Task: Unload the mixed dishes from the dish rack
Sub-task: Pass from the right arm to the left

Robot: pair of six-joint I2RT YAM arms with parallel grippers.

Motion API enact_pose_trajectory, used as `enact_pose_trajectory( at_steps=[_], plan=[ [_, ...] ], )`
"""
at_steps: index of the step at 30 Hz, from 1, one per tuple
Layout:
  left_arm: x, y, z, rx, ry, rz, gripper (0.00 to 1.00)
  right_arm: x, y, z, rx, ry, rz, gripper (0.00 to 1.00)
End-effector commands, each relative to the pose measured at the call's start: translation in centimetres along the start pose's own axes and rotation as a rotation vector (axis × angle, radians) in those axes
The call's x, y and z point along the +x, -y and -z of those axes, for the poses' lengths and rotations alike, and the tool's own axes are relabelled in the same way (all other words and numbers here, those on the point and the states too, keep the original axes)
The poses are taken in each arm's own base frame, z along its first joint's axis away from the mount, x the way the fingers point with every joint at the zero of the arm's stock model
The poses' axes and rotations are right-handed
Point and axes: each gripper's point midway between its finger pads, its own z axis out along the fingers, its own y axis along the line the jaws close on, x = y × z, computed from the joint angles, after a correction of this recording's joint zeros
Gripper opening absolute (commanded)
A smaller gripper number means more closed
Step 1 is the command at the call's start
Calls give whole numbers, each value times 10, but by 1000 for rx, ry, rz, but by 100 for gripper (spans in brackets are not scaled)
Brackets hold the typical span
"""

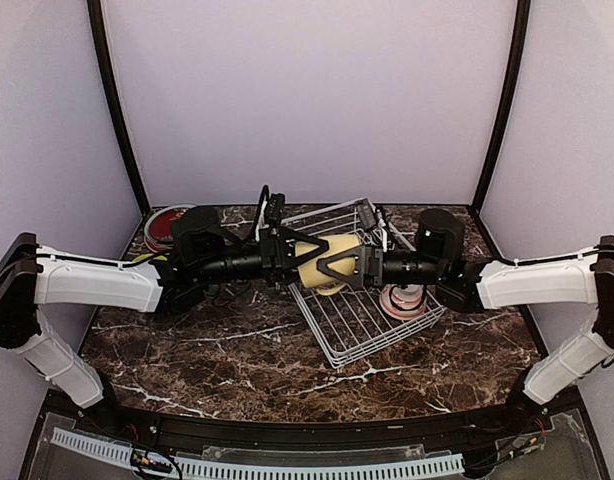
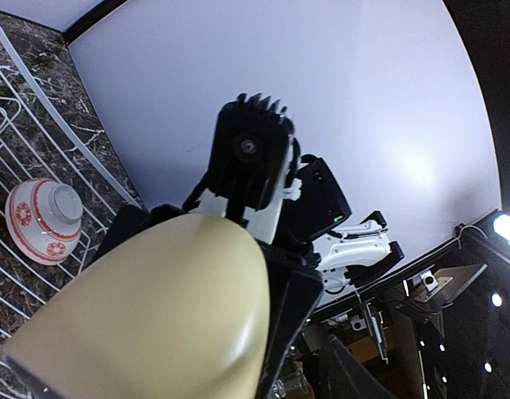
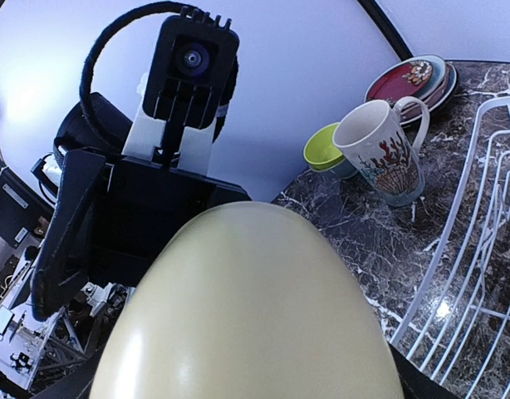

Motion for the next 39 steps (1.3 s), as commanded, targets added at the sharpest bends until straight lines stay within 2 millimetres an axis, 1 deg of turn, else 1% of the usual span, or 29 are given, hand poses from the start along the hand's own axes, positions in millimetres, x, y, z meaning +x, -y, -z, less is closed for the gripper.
enact_pose_trajectory(
  at_steps=[1,4,10,11,13,15,16,17,18,19,20,21,22,23,24,25,26,27,28,29,30,31,32,34,35,36,37,38,39],
  plan=[
    [-4,40,-1,162,-3,-25,47,-15,-31,0,-173,60,60,0],
    [-2,44,0,187,-11,-22,33,-12,-30,-2,-191,58,51,0],
    [2,39,4,177,-13,-8,10,-12,-31,-2,-196,56,58,0],
    [2,41,5,181,-11,-14,8,-12,-31,-2,-192,55,62,5],
    [1,45,7,184,-11,-32,2,-11,-29,0,-167,56,67,23],
    [-1,51,11,179,-14,-66,1,-12,-23,3,-117,69,68,49],
    [-1,54,14,166,-16,-88,1,-12,-22,6,-92,77,72,65],
    [-2,49,16,137,-20,-87,1,-12,-19,9,-70,81,76,74],
    [-5,56,21,138,-11,-123,1,-13,-19,10,-56,83,86,82],
    [-7,48,24,96,-14,-114,1,-13,-17,13,-30,85,90,88],
    [-9,55,29,94,-5,-148,1,-13,-15,15,-8,84,95,93],
    [-11,46,33,49,-6,-137,1,-14,-14,17,12,85,103,97],
    [-17,50,40,37,12,-170,1,-15,-13,19,32,88,110,99],
    [-15,41,44,-9,1,-154,1,-15,-11,21,52,90,115,99],
    [-20,43,52,-26,21,-183,1,-16,-10,23,67,90,120,99],
    [-18,35,56,-72,8,-169,1,-16,-9,24,84,90,124,99],
    [-23,36,64,-95,27,-197,1,-16,-7,26,100,90,127,99],
    [-19,26,69,-159,5,-177,1,-16,-5,27,118,91,130,99],
    [-24,27,76,-199,25,-227,1,-16,-3,28,134,90,131,99],
    [-18,16,83,-285,-9,-206,1,-16,-1,29,149,90,132,99],
    [-23,14,92,-348,6,-258,1,-17,0,31,161,92,134,99],
    [-17,8,104,-436,-36,-276,1,-17,1,31,170,93,136,99],
    [-21,-1,114,-520,-22,-290,1,-16,3,31,180,91,133,99],
    [-19,-10,140,-676,-51,-319,1,-17,6,32,197,89,131,99],
    [-14,-12,155,-748,-86,-327,1,-17,8,31,205,86,126,99],
    [-11,-23,173,-847,-102,-320,1,-16,11,30,214,80,120,99],
    [-13,-18,183,-878,-94,-341,1,-16,12,29,219,74,115,99],
    [-11,-27,201,-973,-99,-340,1,-17,11,28,219,70,116,99],
    [-12,-25,211,-1007,-86,-352,1,-18,11,27,217,68,117,99]
  ],
)
